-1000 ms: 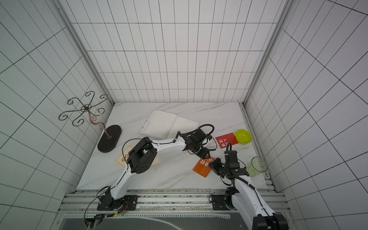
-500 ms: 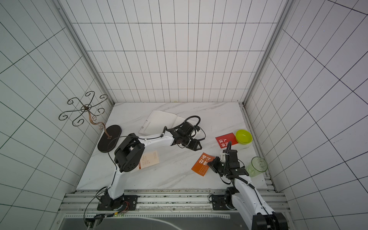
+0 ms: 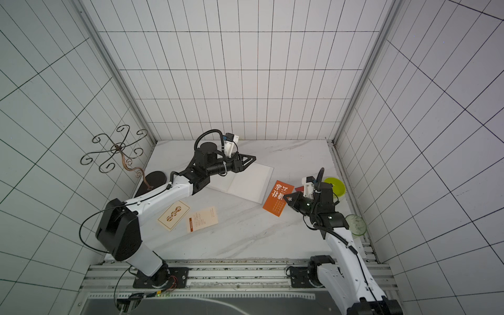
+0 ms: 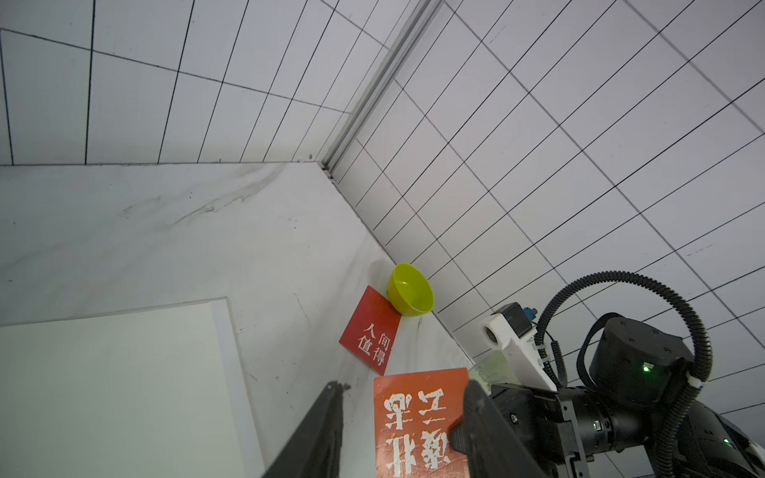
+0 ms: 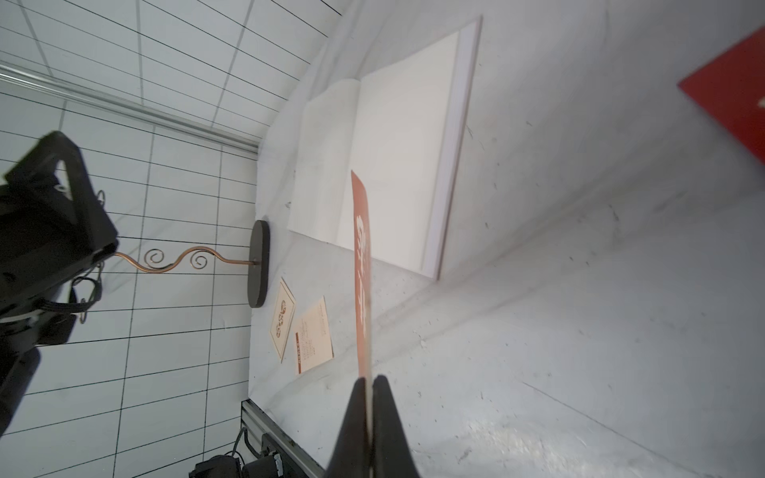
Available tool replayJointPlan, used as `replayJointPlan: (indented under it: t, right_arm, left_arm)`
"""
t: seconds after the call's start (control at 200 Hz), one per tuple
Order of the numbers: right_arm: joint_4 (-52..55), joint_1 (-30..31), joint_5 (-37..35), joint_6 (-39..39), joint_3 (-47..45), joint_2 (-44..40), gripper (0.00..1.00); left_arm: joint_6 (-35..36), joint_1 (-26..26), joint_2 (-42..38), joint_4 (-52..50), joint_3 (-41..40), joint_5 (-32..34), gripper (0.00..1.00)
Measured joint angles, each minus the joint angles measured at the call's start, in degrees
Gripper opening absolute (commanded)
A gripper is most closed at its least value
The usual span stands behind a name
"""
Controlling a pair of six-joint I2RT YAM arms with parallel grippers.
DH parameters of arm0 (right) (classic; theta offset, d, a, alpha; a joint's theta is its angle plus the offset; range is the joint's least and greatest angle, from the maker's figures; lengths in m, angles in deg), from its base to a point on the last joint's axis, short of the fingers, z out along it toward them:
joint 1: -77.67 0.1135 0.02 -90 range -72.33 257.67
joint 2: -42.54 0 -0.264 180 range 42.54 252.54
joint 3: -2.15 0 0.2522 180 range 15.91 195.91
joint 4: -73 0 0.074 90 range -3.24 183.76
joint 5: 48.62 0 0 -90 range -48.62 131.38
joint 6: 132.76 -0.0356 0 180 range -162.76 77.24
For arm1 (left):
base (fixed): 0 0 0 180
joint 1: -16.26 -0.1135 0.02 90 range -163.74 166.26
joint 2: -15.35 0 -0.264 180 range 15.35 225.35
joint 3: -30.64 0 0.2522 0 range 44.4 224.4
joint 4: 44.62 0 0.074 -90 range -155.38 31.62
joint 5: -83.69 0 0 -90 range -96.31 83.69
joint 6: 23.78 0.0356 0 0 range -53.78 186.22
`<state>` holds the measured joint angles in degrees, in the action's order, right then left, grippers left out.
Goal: Place the photos into the photo albums
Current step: Insert the photo into the photo album.
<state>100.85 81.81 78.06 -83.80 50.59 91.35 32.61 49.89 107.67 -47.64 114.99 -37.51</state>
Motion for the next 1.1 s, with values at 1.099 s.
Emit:
replayJointPlan:
  t: [1.099]
  right_arm:
    - [-58.8, 14.6, -0.7, -16.8, 13.0, 13.2, 0.00]
  left_arm:
    - [-24.8, 1.5, -14.4, 43.7, -20.0, -0.9, 0.68]
